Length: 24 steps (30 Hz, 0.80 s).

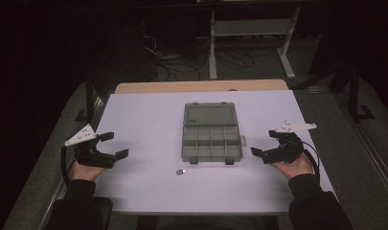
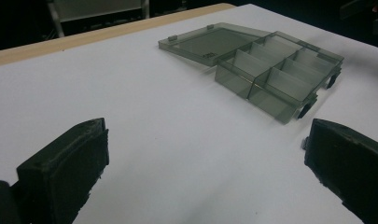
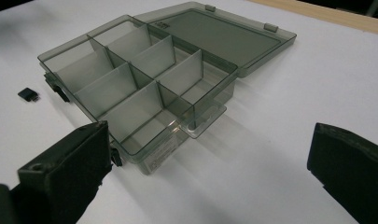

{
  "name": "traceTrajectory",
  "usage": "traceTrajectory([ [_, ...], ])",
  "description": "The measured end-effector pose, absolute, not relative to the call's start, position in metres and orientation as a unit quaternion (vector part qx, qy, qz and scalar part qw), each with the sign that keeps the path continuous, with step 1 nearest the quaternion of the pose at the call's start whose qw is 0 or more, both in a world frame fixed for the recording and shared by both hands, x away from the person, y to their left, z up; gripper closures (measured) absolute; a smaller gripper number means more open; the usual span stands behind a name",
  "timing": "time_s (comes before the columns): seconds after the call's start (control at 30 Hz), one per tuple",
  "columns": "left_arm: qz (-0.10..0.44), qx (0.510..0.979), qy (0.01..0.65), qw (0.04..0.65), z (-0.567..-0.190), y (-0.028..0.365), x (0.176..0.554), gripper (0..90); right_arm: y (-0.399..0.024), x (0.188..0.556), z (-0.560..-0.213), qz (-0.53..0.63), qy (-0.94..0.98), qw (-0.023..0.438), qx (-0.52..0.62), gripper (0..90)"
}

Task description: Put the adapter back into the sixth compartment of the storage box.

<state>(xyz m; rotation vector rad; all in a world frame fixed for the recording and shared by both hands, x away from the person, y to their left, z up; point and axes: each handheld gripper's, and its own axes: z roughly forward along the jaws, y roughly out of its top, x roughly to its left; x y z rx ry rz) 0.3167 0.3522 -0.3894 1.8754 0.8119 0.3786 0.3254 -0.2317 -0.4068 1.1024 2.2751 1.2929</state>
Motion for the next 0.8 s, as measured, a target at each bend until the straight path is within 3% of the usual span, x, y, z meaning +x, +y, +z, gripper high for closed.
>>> traceTrajectory([
  [0.8, 0.160, 0.798, 0.329, 0.480, -0.3863, 0.3559, 0.3102, 0.0, -0.2328, 0.3203, -0.4040, 0.459, 0.788, 0.149, 0.382, 0.0],
])
